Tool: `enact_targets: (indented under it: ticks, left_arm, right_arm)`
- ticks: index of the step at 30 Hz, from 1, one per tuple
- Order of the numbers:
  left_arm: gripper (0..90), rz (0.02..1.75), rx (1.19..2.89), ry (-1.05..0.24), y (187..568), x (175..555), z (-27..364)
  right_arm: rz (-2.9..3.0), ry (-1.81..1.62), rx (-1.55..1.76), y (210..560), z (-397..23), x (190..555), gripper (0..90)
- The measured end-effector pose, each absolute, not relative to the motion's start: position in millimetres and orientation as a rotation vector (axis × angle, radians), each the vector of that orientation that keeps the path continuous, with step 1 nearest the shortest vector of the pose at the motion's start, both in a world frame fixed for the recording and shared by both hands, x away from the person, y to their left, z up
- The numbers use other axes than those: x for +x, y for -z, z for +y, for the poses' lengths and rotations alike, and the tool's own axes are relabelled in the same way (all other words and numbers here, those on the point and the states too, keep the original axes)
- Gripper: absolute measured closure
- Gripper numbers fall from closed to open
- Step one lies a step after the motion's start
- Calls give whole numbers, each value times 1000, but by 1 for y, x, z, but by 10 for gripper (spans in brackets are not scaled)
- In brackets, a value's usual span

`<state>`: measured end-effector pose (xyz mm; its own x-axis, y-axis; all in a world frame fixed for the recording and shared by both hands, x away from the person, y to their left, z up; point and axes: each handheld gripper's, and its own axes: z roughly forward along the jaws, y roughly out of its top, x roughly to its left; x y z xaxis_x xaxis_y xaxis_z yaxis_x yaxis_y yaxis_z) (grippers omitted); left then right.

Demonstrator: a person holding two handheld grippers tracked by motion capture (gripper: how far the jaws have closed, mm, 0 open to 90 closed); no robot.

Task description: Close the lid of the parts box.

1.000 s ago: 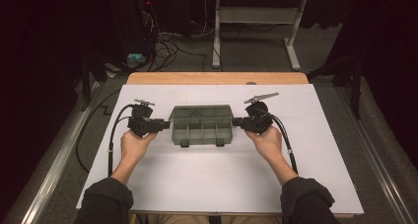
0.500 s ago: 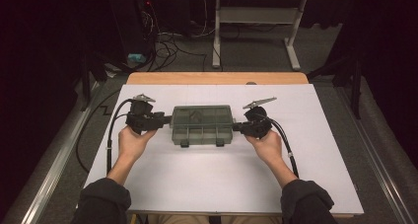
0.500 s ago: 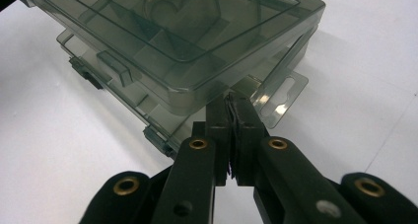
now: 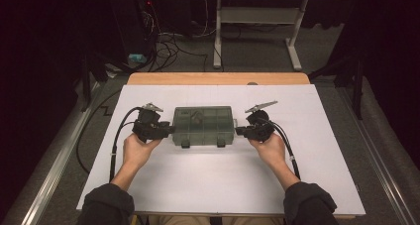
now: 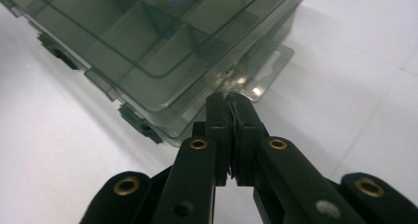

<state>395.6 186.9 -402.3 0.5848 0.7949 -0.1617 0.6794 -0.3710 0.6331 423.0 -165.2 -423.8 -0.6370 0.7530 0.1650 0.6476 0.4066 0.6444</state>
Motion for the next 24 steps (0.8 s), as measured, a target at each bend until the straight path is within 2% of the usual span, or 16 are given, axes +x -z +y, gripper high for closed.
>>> enact_targets:
  ticks: [24]
  left_arm:
    - [652, 1154, 2184, -240, 412, 390, 180]
  right_arm:
    - [2496, -1137, 1098, 411, -154, 408, 890]
